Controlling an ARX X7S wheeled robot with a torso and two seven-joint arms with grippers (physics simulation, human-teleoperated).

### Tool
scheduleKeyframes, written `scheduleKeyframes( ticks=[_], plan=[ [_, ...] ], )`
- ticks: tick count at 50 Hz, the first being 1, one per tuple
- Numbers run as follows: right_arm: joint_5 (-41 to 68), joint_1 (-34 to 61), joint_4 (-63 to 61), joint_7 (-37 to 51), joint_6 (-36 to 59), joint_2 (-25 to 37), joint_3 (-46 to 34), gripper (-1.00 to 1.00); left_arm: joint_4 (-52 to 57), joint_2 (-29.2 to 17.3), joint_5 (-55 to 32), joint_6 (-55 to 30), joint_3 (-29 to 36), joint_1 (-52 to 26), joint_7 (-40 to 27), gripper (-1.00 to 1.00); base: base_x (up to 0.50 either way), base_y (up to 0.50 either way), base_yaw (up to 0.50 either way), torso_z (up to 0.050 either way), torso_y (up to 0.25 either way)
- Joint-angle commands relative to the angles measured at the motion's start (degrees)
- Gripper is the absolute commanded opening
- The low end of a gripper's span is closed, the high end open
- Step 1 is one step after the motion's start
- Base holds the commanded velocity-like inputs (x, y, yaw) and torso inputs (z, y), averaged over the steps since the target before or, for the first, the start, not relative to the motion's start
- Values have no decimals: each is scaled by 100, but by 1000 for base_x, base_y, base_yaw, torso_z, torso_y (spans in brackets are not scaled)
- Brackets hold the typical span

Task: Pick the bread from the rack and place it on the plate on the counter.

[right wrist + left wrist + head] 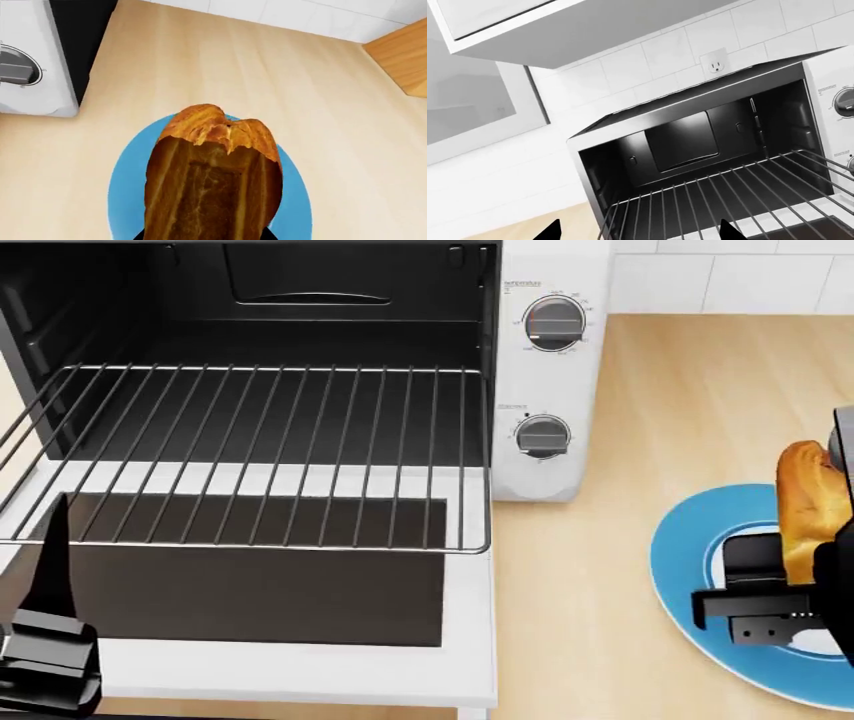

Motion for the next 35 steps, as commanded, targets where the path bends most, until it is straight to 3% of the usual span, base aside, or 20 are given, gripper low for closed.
scheduleKeyframes(
  ticks=[1,18,35],
  plan=[
    [-618,284,441,-533,185,-348,-158,-100,2,115,36,3,-112,14,78,100,0,0,0,0,0],
    [-998,136,949,-928,7,-340,-345,-100,2,115,-2,3,-11,39,-32,100,0,0,0,0,1],
    [-1515,604,1631,-1363,52,-613,-706,-100,1,114,-33,6,80,108,-152,100,0,0,0,0,0]
  ],
)
